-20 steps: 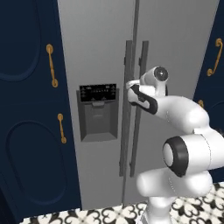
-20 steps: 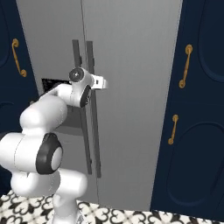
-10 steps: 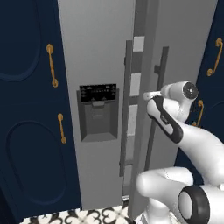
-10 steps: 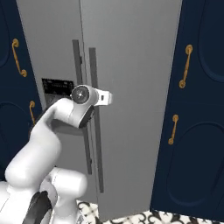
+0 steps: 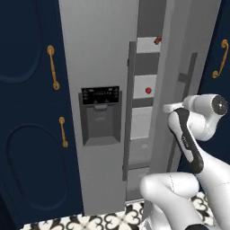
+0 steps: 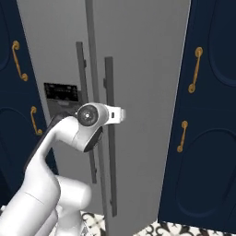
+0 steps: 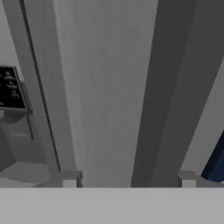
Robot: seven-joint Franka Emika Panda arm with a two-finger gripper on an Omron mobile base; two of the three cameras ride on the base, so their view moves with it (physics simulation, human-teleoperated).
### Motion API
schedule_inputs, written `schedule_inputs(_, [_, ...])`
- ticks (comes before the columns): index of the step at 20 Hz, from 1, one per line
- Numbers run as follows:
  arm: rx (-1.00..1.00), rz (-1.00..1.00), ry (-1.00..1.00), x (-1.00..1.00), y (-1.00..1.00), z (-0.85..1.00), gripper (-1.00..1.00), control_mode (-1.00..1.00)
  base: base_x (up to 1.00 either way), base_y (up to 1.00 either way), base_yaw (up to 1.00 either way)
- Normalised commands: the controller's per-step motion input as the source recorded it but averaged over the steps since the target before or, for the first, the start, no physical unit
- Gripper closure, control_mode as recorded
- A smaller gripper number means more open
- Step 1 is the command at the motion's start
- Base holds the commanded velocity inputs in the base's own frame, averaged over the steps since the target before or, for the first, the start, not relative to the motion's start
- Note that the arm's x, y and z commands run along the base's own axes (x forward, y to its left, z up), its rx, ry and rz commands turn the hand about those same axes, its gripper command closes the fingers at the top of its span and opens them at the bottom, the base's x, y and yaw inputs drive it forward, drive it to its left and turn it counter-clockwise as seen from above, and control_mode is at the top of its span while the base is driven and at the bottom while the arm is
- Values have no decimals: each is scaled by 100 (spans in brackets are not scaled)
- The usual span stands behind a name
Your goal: Take the strawberry from the fridge and place it on top of the pancake, located on the dining counter.
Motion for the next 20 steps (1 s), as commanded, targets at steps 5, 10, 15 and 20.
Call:
schedule_inputs(5, [-16,10,-7,-100,32,63,-100,-100,0,0,0])
schedule_inputs(10, [-19,8,-4,-81,28,83,-100,-100,0,0,0])
schedule_inputs(15, [-8,9,1,-4,4,13,-100,-100,0,0,0])
schedule_inputs(20, [0,4,-2,-5,-13,-9,-100,-100,0,0,0])
